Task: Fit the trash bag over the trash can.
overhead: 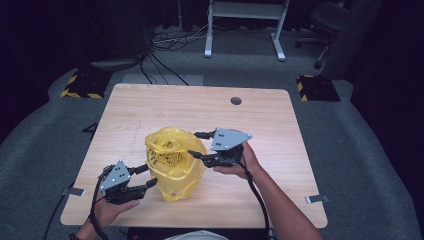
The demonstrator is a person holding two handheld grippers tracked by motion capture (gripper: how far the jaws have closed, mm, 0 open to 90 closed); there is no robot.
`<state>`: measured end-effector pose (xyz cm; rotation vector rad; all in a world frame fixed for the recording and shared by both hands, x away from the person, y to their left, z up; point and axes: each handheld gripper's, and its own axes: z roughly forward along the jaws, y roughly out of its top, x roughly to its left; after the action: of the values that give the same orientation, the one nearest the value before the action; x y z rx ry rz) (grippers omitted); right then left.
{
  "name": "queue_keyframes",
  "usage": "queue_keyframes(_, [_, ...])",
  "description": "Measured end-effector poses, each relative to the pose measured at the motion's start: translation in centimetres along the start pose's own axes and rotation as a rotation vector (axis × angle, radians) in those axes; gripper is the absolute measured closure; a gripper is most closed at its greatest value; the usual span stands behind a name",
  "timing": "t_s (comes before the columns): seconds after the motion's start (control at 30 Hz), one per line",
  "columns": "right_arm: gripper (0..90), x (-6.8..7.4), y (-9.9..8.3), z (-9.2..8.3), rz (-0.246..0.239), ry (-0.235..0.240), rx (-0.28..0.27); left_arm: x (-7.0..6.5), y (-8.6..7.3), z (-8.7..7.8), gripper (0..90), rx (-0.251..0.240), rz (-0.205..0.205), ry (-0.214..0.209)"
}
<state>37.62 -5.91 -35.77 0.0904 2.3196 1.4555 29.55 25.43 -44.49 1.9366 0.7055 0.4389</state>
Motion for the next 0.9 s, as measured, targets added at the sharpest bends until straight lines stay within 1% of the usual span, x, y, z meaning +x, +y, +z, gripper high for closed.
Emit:
queue_keyframes(0.03, [44.5,0.1,0.5,0.6,-0.023,0.008,0.017,0.0,0.1,0.2,57.2,0.018,0.018,0.015])
queue_keyframes(0.07, [45.1,0.3,0.8,1.2,-0.052,0.019,0.032,0.0,0.1,0.5,61.2,0.029,0.027,0.021])
queue_keyframes(0.1, [45.8,0.6,1.1,1.8,-0.088,0.014,0.059,0.1,0.0,0.6,66.2,0.032,0.038,0.013])
queue_keyframes(0.13, [46.8,0.8,1.2,2.4,-0.120,0.009,0.079,0.1,0.0,0.6,73.1,0.034,0.040,0.021])
queue_keyframes(0.2, [52.8,1.0,1.3,3.1,-0.142,0.033,0.100,0.3,0.1,0.6,78.4,0.039,0.047,0.015])
queue_keyframes(0.23, [53.6,1.1,1.4,3.4,-0.160,0.017,0.121,0.4,0.1,0.6,80.2,0.043,0.049,0.017])
queue_keyframes(0.27, [56.9,1.3,1.4,3.7,-0.177,0.018,0.136,0.4,0.0,0.5,84.0,0.041,0.050,0.018])
queue_keyframes(0.3, [65.5,1.5,1.5,3.8,-0.194,0.029,0.143,0.4,0.0,0.5,88.6,0.035,0.047,0.004])
queue_keyframes(0.33, [71.6,1.6,1.6,4.0,-0.210,0.019,0.152,0.4,-0.1,0.6,90.0,0.035,0.044,0.003])
queue_keyframes(0.37, [75.6,1.7,1.7,4.1,-0.215,0.000,0.160,0.4,-0.1,0.6,90.0,0.039,0.053,0.009])
queue_keyframes(0.4, [81.5,1.5,1.7,4.0,-0.207,-0.008,0.148,0.4,-0.1,0.7,90.0,0.044,0.054,0.006])
queue_keyframes(0.43, [85.8,1.3,1.7,3.9,-0.184,-0.014,0.134,0.5,-0.2,0.7,90.0,0.044,0.058,0.007])
queue_keyframes(0.5, [88.3,0.8,1.7,3.6,-0.141,-0.044,0.119,0.5,-0.4,0.9,90.0,0.058,0.055,0.007])
queue_keyframes(0.53, [88.5,0.4,1.6,3.4,-0.106,-0.054,0.102,0.5,-0.5,1.0,90.0,0.062,0.055,0.004])
queue_keyframes(0.57, [88.7,-0.2,1.5,3.1,-0.059,-0.059,0.081,0.6,-0.5,1.1,90.0,0.062,0.059,0.007])
queue_keyframes(0.6, [88.8,-0.8,1.3,2.9,-0.011,-0.077,0.061,0.6,-0.6,1.1,90.0,0.069,0.059,0.007])
queue_keyframes(0.67, [89.1,-2.1,0.8,2.4,0.100,-0.097,0.032,0.7,-0.7,1.3,90.0,0.076,0.064,0.002])
queue_keyframes(0.7, [89.1,-2.8,0.4,2.3,0.150,-0.121,0.035,0.6,-0.8,1.4,90.0,0.085,0.067,0.003])
queue_keyframes(0.73, [89.1,-3.4,0.0,2.4,0.193,-0.117,0.046,0.7,-0.9,1.5,90.0,0.093,0.075,0.009])
queue_keyframes(0.77, [89.1,-3.8,-0.3,2.4,0.224,-0.109,0.050,0.7,-1.0,1.6,90.0,0.098,0.069,0.006])
queue_keyframes(0.8, [89.0,-4.2,-0.8,2.6,0.251,-0.115,0.058,0.8,-1.1,1.7,90.0,0.102,0.068,0.003])
queue_keyframes(0.83, [89.0,-4.5,-1.2,2.8,0.269,-0.129,0.077,0.8,-1.2,1.8,90.0,0.102,0.069,0.005])
queue_keyframes(0.87, [89.0,-4.9,-1.8,3.0,0.307,-0.114,0.087,0.8,-1.3,1.8,90.0,0.104,0.071,0.005])
queue_keyframes(0.9, [89.0,-5.2,-2.1,3.1,0.327,-0.106,0.086,0.8,-1.3,1.8,90.0,0.104,0.072,0.006])
